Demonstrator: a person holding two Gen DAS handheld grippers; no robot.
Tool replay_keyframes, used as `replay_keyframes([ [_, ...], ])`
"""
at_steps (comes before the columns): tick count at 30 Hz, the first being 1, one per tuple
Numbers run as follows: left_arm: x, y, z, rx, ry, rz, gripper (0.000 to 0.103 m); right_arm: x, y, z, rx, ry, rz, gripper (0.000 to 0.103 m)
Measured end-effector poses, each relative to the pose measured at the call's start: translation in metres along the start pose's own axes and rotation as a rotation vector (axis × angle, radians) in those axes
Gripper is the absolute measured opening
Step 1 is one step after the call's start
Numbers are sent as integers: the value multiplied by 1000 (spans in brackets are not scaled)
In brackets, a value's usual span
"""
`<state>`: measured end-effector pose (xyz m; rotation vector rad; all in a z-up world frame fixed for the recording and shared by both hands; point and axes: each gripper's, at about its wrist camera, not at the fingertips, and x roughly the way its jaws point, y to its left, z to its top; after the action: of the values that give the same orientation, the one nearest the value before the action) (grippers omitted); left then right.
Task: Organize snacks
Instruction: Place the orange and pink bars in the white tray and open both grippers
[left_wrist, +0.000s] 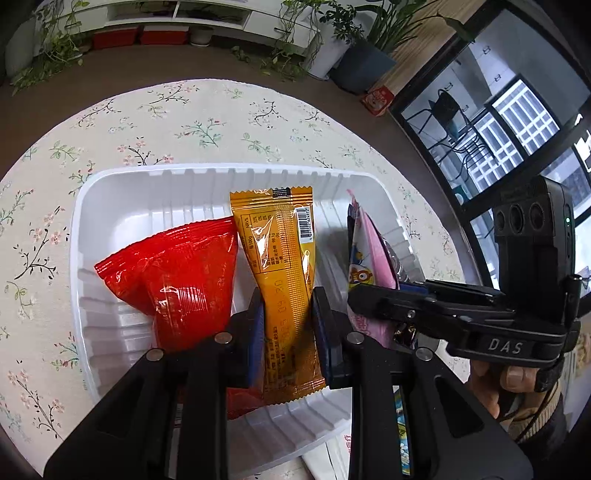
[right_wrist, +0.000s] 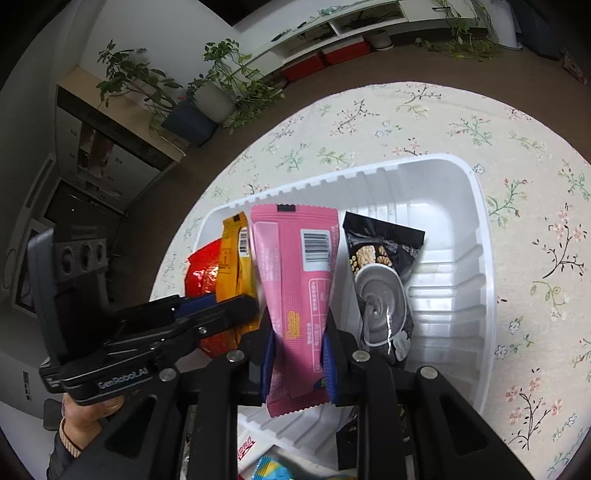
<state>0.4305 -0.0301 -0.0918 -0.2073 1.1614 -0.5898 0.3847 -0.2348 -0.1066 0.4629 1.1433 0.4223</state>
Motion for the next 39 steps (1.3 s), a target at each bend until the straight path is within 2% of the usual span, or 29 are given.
replay_keyframes([
  [13,2,-13,-5,32,17,51,24,11,7,-1,-16,0,-53,30],
  [27,-7,-23,-3,59,-23,51,26,-17,10,-11,-37,-46,-63,36],
  [30,-20,-29,-4,65,-47,58,27,-31,13,-14,-39,-65,-56,44],
  [32,-34,-33,-8,75,-74,76,38,-44,16,-18,-42,-80,-50,50],
  [33,-44,-35,-11,81,-94,89,65,-53,19,-21,-45,-90,-41,57],
  [34,-50,-37,-14,85,-111,97,88,-64,21,-26,-49,-107,-26,61],
  [36,-74,-41,-25,97,-181,99,96,-88,29,-38,-66,-152,1,76],
  [39,-113,-49,-53,136,-288,91,103,-131,37,-69,-104,-271,41,91],
])
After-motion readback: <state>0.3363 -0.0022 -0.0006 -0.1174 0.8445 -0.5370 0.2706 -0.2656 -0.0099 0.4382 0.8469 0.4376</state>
